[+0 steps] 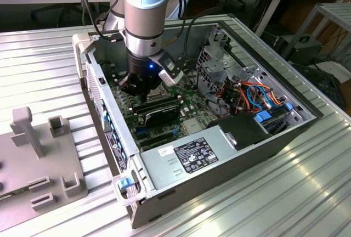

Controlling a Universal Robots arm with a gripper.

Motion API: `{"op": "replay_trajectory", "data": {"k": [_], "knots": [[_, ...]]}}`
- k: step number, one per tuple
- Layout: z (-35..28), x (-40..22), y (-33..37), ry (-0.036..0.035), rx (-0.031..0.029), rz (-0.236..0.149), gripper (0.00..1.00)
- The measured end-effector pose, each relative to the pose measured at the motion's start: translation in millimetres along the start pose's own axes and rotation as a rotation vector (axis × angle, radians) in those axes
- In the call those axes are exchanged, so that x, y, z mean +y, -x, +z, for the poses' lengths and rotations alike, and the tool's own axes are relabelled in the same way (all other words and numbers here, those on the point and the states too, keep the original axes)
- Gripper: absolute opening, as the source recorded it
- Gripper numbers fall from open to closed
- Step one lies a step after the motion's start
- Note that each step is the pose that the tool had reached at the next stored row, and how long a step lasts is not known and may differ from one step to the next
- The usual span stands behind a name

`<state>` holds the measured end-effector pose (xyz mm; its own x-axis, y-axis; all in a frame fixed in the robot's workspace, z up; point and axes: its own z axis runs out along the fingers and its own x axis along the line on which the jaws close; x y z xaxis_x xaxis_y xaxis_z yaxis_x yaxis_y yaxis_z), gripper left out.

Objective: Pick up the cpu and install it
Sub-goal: 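Install the second cpu locking lever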

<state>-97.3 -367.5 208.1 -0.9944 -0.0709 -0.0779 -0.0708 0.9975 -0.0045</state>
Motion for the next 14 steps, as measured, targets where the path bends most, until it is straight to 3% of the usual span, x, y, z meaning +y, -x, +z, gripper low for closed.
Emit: {"op": "replay_trajectory", "data": {"k": [9, 14], "knots": [[7.2, 0.3, -1.0, -0.0018, -0.0113, 0.000, 0.11], [8.0, 0.7, -1.1, -0.0013, -0.0131, 0.000, 0.11]]}}
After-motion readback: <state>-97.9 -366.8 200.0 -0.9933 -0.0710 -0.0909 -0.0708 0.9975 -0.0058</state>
